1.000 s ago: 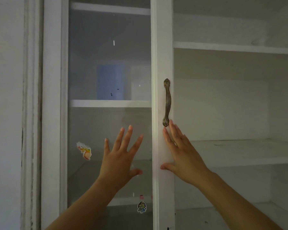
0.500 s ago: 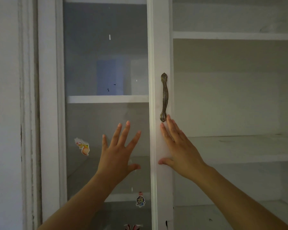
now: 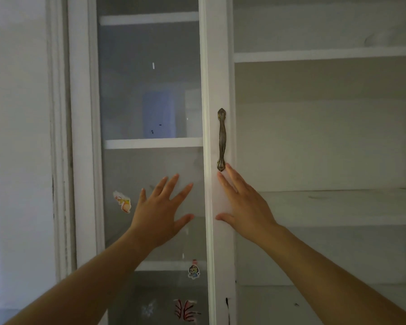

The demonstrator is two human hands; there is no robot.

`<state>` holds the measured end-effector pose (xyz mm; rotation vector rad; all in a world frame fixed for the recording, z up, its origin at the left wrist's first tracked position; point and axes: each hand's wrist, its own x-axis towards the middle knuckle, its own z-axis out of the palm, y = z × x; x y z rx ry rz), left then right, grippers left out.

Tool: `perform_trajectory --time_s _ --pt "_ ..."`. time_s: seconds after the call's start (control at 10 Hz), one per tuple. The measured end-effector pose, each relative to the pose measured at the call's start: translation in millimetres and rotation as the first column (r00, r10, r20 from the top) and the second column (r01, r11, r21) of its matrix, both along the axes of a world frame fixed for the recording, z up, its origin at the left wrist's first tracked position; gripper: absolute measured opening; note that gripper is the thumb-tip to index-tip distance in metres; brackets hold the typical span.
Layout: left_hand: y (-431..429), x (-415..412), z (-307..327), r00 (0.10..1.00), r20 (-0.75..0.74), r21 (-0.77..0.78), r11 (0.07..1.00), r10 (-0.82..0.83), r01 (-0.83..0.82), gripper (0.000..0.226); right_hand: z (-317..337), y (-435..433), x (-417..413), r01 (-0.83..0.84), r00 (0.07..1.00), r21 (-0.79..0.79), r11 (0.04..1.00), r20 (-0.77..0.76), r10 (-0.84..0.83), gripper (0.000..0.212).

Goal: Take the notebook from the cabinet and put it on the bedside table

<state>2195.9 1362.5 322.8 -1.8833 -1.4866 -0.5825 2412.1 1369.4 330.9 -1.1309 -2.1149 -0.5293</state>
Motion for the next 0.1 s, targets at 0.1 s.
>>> perform_trajectory --time_s 0.1 --pt "-19.8 2.7 1.8 0.999 -0.001 0.071 0.997 -0.038 0.038 0.071 7.6 -21.4 1.5 -0.018 1.0 0.022 1.0 -0.025 0.019 0.09"
